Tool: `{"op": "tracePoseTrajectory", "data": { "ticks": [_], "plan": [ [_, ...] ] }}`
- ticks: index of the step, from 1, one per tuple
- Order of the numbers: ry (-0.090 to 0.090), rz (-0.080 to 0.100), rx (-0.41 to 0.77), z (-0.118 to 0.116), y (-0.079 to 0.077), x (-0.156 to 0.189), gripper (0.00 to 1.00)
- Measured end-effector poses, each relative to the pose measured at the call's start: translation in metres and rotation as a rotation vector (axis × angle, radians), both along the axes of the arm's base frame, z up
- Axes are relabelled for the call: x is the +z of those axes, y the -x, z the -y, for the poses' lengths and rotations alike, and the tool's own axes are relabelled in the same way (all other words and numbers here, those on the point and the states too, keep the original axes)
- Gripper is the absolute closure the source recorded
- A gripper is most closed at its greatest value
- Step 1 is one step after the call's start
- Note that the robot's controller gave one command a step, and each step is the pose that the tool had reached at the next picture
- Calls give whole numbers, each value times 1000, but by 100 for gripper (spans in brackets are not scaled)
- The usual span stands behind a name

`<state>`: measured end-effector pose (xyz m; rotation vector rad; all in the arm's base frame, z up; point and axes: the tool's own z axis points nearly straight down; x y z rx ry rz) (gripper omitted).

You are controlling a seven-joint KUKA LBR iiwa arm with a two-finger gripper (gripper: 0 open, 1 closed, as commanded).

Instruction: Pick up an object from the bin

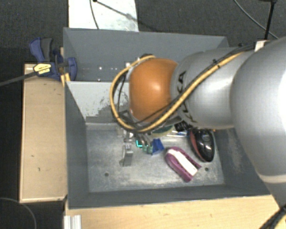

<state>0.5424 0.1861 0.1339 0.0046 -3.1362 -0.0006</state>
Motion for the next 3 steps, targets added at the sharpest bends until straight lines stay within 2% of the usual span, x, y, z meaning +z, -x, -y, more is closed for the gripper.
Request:
{"op": "tracePoseTrajectory", "data": {
  "ticks": [1, 2, 3],
  "plan": [
    [2, 8, -51, 109, -37, -65, 0],
    [-2, 11, -228, 73, -36, -32, 0],
    [0, 11, -513, 93, -42, -26, 0]
  ]
}}
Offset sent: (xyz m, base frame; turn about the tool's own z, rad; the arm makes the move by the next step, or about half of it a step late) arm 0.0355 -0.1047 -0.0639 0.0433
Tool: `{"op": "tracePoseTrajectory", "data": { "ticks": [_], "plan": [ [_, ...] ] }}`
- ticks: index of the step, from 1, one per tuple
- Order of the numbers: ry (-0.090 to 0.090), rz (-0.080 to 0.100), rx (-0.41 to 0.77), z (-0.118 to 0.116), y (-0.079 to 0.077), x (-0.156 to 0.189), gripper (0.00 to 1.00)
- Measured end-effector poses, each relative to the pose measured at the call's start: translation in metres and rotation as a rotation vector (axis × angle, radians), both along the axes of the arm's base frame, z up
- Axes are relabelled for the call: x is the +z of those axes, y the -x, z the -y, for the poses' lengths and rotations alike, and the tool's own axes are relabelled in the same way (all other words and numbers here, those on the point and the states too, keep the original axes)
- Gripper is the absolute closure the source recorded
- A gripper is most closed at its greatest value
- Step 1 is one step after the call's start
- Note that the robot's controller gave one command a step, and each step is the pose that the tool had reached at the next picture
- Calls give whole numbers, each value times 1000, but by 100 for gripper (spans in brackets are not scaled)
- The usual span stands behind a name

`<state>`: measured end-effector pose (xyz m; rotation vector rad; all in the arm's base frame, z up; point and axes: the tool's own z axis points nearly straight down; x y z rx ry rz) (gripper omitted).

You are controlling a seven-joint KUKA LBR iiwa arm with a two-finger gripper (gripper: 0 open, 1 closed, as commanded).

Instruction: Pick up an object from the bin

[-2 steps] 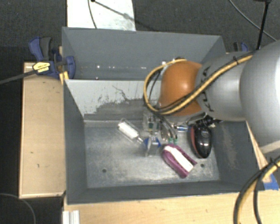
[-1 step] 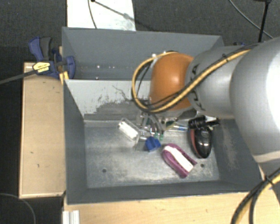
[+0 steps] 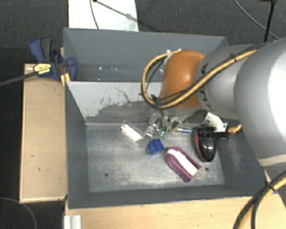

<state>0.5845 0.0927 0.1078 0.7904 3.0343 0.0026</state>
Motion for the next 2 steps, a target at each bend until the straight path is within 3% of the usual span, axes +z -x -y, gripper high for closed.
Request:
{"op": "tracePoseTrajectory", "data": {
  "ticks": [1, 2],
  "plan": [
    [-1, -8, -125, -37, -1, -39, 0],
    [-1, -7, -125, -36, -2, -38, 0]
  ]
}}
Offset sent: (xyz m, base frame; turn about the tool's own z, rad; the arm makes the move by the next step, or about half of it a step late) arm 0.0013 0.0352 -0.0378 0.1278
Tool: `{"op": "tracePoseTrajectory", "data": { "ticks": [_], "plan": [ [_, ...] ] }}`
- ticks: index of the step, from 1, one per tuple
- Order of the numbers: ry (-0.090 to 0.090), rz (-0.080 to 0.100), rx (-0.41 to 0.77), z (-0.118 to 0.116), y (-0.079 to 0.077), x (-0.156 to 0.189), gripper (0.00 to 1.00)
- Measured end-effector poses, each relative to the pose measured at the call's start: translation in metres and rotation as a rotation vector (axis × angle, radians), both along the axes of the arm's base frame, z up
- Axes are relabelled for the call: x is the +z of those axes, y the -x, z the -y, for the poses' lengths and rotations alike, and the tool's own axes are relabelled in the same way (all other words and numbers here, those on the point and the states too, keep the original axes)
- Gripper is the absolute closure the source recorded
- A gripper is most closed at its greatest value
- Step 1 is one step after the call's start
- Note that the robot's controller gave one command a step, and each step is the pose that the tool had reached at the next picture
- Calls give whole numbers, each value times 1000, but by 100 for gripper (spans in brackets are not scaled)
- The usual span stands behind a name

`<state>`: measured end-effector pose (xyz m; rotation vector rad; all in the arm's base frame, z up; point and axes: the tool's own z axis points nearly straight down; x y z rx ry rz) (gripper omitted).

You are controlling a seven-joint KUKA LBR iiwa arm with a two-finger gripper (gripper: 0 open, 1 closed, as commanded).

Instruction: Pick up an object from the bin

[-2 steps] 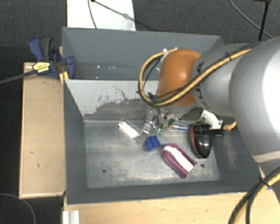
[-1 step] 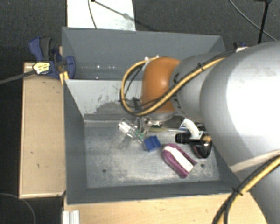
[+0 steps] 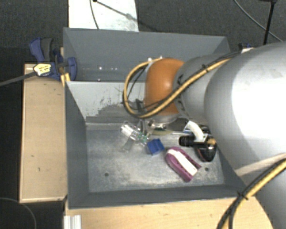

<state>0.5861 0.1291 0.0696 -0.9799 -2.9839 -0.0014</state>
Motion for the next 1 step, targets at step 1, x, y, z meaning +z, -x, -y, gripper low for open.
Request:
{"op": "tracePoseTrajectory", "data": {
  "ticks": [1],
  "plan": [
    [0, 0, 0, 0, 0, 0, 100]
  ]
}}
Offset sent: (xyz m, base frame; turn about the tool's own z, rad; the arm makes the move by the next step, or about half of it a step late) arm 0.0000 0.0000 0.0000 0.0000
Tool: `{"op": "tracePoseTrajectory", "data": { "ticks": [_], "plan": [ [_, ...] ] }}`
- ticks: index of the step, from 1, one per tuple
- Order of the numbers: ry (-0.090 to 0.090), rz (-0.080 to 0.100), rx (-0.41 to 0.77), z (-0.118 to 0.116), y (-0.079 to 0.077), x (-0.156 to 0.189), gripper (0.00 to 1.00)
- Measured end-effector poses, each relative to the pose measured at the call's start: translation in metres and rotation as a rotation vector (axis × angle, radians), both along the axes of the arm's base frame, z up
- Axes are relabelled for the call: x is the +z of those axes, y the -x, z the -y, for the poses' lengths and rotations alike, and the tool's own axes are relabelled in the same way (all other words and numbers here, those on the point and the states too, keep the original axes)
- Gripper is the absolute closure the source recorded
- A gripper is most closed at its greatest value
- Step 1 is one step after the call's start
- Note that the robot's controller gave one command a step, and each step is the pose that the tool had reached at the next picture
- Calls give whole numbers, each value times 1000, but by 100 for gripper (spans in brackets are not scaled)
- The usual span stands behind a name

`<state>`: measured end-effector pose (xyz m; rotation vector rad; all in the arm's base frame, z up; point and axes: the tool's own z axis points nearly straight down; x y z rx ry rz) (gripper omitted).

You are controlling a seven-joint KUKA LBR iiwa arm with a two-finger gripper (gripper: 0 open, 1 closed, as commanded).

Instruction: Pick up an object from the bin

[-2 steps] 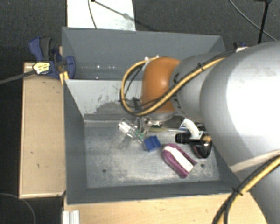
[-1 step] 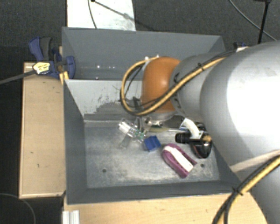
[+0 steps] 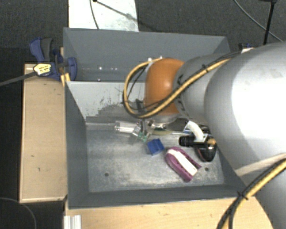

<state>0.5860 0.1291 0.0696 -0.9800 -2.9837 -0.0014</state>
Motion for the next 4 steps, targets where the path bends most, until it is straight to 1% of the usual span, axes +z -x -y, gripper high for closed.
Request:
{"op": "tracePoseTrajectory", "data": {
  "ticks": [1, 3, 4],
  "plan": [
    [0, 5, 0, 0, -1, 11, 100],
    [0, 8, 9, 0, -5, 122, 100],
    [1, 5, 13, 0, -6, 123, 100]
  ]
}}
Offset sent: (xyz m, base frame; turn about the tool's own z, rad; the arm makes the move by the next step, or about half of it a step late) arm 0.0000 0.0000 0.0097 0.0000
